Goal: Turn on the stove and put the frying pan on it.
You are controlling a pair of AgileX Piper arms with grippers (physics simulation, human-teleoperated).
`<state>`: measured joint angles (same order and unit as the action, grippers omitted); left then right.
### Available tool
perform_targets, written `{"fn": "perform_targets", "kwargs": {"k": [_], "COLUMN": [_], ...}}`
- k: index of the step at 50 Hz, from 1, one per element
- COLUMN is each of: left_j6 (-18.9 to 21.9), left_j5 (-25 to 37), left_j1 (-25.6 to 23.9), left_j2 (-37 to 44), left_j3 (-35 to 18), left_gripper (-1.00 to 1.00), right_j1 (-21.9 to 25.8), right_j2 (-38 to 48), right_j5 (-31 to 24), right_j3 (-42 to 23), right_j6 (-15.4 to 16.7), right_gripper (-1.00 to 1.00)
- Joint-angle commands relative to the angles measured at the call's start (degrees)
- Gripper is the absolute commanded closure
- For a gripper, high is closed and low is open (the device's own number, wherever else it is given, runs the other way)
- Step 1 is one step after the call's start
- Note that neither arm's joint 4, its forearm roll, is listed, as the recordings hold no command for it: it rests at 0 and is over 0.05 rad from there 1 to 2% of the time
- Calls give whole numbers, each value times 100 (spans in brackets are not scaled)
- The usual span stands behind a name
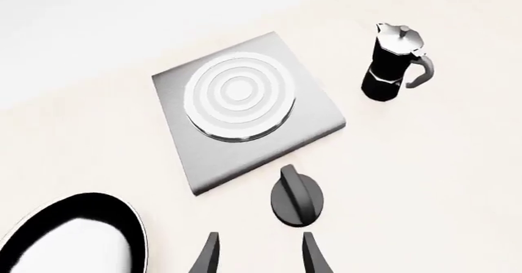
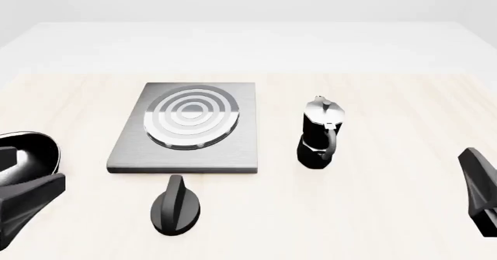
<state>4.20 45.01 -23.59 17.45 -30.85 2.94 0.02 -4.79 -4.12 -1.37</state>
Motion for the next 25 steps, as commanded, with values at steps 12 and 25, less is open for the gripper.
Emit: {"fn": "perform_targets", "kwargs": {"k": [12, 25], "left_j6": [979, 1248], "left_j5": [1226, 1407], "left_j1": [1943, 2783], "left_j2": [-154, -262], "left_j3": [-404, -38], "left_gripper": [-100, -100], "right_j1": [175, 294], "right_j2": [0, 2], "right_j5": [13, 49], "right_j3": [7, 56], "right_j6": [-49, -70], "right_gripper": [-100, -100]}}
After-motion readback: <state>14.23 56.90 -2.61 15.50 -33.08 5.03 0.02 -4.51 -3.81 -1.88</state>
